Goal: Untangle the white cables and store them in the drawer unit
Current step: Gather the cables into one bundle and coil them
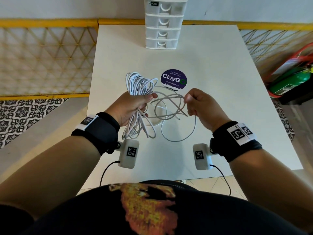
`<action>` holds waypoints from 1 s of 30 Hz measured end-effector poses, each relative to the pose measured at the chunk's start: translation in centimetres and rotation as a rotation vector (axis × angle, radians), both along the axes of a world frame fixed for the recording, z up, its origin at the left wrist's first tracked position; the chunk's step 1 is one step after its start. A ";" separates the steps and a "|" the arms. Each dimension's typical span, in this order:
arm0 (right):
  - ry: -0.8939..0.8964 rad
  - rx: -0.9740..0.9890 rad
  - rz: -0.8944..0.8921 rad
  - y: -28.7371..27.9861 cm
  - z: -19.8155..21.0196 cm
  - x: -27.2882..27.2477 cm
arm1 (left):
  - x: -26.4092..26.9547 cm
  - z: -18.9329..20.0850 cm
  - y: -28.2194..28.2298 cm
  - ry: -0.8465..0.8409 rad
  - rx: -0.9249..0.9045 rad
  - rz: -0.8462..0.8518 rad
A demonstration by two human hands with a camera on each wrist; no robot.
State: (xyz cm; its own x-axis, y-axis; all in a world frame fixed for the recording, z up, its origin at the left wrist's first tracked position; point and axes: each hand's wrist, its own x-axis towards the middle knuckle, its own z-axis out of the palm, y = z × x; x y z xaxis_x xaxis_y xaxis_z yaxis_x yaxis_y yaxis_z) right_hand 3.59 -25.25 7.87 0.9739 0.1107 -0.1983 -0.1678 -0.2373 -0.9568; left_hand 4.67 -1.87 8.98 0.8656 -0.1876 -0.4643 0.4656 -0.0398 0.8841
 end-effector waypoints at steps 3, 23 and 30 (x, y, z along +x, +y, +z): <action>0.047 0.248 -0.110 -1.0 -0.2 0.6 | 0.2 -0.3 0.5 -0.009 0.026 -0.007; 0.403 -0.760 -0.827 -16.1 -3.7 -3.0 | -0.4 -1.0 5.9 -0.005 -0.023 0.214; -0.321 -0.631 0.076 -0.4 -4.2 0.4 | -0.8 0.0 4.8 -0.032 -0.054 0.142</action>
State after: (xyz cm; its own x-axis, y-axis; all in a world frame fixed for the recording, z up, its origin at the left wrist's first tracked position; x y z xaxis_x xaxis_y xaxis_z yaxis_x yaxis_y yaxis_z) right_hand 3.95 -25.62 3.65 0.9891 0.1394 0.0479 0.1380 -0.7623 -0.6324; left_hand 3.83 2.96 9.01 0.8996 -0.0858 -0.4282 0.4343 0.0724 0.8979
